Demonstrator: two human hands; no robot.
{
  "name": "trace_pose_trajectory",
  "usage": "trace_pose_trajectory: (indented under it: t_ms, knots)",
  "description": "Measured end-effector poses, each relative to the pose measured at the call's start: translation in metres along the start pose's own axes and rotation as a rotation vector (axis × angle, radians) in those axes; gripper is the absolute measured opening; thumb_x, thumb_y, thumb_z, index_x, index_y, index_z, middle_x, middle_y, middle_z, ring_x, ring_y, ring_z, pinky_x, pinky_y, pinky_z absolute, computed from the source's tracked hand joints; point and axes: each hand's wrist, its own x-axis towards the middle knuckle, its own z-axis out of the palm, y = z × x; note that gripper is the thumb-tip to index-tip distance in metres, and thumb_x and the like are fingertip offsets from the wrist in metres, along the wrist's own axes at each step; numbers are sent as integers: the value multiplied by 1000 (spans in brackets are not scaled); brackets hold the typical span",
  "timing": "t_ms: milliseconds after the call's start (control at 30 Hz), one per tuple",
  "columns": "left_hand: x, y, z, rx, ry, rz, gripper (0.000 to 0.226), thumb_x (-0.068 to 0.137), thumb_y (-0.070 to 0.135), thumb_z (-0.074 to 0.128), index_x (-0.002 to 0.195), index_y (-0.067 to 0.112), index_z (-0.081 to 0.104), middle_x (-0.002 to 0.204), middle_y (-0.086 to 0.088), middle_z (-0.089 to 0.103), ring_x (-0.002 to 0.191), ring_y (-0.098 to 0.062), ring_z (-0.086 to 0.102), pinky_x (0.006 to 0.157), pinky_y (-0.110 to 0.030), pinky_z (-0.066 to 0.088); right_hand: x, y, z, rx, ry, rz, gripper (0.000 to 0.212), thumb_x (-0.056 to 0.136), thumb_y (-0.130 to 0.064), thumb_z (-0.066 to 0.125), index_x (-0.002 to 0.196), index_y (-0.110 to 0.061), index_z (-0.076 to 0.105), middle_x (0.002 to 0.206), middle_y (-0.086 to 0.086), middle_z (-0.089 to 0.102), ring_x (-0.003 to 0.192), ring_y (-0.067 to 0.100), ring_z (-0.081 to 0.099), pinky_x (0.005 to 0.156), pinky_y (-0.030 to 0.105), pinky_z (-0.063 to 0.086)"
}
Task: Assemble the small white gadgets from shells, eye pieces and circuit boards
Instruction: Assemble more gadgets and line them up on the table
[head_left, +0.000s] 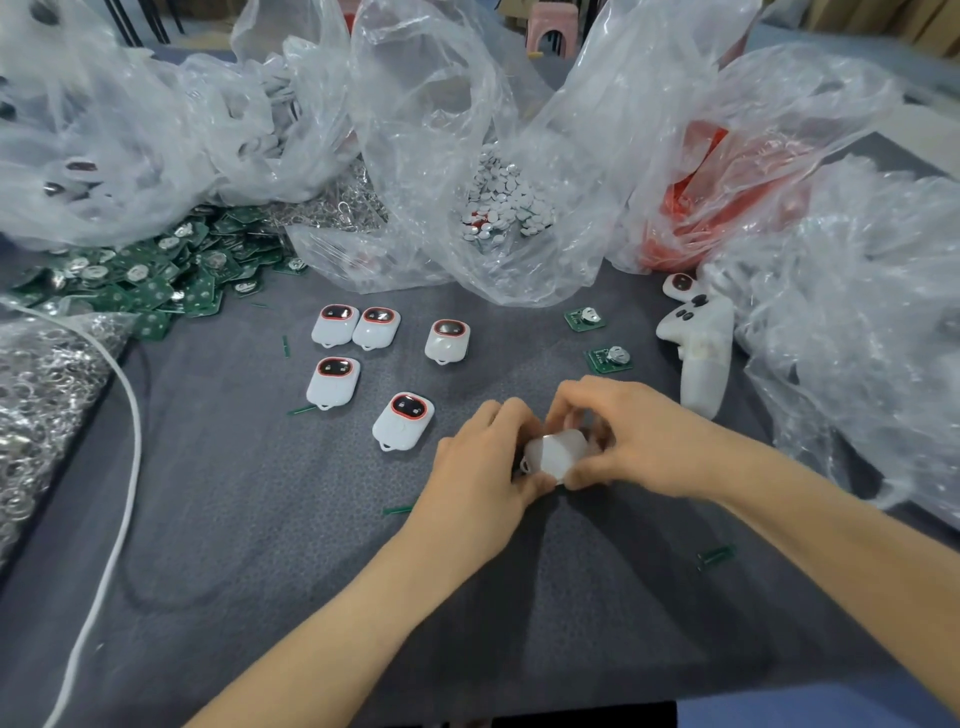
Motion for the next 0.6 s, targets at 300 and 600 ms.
trace_pose_trajectory:
  t_ms: [300, 600]
  knots:
    - [6, -13, -6, -149, -36, 58, 31, 80, 28, 74, 108, 25, 62, 90, 10, 58, 82, -5, 54, 72, -15, 39, 7, 11, 8, 222, 74, 89, 26, 66, -8, 79, 67, -17, 55, 55, -3, 62, 46, 15, 61, 48, 31, 51]
    - [19, -18, -6, -593, 203, -35, 13, 95, 10, 56, 96, 17, 67, 88, 0, 72, 71, -10, 66, 66, -22, 54, 25, 4, 24, 694, 110, 29, 14, 80, -7, 74, 81, -2, 62, 65, 5, 64, 55, 17, 61, 50, 26, 52]
